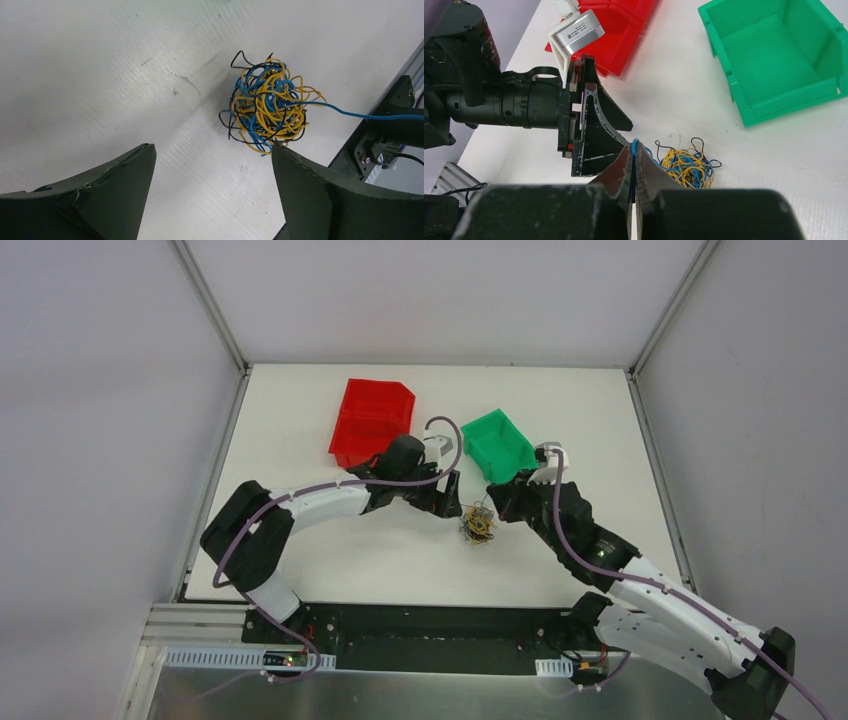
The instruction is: Untangle the cables
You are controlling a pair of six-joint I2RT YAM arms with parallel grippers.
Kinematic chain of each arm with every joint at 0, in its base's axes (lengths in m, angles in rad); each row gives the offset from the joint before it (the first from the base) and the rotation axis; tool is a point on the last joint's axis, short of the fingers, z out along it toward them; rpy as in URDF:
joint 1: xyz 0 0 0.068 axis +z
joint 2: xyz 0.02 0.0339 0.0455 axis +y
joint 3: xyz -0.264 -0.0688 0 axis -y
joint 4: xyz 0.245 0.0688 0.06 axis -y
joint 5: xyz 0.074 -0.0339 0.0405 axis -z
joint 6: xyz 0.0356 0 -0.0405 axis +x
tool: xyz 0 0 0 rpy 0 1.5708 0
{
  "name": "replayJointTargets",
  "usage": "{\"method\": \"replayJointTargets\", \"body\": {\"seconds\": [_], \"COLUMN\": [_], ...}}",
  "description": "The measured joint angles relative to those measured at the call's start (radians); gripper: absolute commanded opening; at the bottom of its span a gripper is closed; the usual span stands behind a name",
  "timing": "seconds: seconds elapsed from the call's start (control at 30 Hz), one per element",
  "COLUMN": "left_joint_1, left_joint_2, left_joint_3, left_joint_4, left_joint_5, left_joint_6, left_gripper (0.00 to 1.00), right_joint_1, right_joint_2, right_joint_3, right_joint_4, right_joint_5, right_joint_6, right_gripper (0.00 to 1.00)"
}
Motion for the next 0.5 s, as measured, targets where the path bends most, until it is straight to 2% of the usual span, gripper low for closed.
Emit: {"method": "replayJointTargets", "body": {"seconds": [0.23, 0.5], "left_joint_1": [0.0, 0.0], "left_joint_2": [0.074, 0.131], "left_joint_3": [0.026, 0.056], "left_joint_4": [0.069, 0.103], "left_joint_5": [0.056, 0.109], "left_joint_6": [-0.015, -0.038], "left_gripper": [0.85, 0.7], "right_joint_1": [0.0, 0.0], "right_joint_2": [0.0, 0.0], "right_joint_3": [-0.002, -0.002], "right_joint_4": [0.0, 0.0], "right_joint_5": [0.018, 0.024], "right_joint_6": [0.012, 0.018], "right_gripper": [0.0, 0.0]}}
